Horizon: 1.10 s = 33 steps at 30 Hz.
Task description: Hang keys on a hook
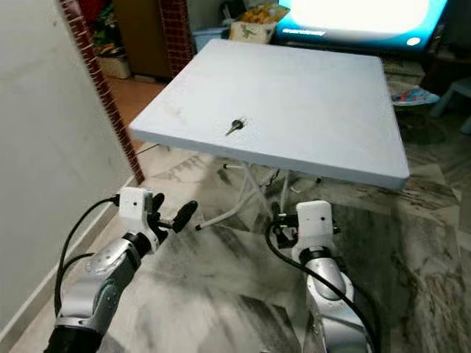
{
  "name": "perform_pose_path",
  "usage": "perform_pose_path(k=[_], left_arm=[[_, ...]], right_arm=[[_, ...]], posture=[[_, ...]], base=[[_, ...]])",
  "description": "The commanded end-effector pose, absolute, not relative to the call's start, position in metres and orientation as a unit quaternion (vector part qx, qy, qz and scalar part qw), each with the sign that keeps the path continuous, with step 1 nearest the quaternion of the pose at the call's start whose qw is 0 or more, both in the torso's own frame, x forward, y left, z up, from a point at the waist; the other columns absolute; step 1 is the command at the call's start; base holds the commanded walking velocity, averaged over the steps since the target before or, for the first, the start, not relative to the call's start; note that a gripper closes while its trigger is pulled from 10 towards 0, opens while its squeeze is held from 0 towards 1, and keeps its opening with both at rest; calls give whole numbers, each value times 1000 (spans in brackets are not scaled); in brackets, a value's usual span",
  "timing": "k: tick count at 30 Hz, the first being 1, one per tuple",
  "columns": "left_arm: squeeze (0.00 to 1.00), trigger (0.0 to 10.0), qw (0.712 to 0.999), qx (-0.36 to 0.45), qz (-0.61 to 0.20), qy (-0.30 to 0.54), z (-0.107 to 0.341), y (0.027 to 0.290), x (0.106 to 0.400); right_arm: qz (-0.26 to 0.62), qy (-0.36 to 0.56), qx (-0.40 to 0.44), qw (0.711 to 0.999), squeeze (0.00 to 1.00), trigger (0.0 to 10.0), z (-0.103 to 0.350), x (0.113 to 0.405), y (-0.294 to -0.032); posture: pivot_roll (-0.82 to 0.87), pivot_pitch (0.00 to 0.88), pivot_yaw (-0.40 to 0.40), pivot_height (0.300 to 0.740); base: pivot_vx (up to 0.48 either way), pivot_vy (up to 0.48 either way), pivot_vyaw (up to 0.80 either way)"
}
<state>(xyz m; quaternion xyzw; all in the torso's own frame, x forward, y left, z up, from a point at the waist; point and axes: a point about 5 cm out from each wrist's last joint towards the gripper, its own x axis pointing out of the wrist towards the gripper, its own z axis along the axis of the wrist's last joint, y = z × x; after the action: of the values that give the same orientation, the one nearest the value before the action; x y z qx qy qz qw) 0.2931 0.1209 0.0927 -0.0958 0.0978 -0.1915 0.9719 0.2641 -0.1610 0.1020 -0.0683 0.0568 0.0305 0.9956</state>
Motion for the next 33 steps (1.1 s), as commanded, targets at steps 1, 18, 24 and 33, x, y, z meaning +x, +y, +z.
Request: perform_pose_path(k=[1, 18, 24, 33], left_arm=[[0, 10000, 974, -91, -178, 103, 90, 129, 292], [0, 10000, 968, -94, -213, 92, 93, 114, 292], [0, 10000, 967, -92, -218, 92, 93, 113, 292], [0, 10000, 962, -102, -238, 85, 96, 107, 291]], right_arm=[[42, 53, -71, 995, 0, 10000, 103, 264, -155], [33, 51, -88, 994, 0, 10000, 103, 265, -154], [28, 52, -91, 994, 0, 10000, 103, 264, -155], [-4, 26, -120, 992, 0, 10000, 110, 263, -158]], posture=[[-65, 77, 43, 740], [-71, 85, 48, 740], [-71, 84, 50, 740], [-70, 85, 48, 740]], base=[[0, 480, 0], [0, 196, 0], [0, 0, 0], [0, 0, 0]])
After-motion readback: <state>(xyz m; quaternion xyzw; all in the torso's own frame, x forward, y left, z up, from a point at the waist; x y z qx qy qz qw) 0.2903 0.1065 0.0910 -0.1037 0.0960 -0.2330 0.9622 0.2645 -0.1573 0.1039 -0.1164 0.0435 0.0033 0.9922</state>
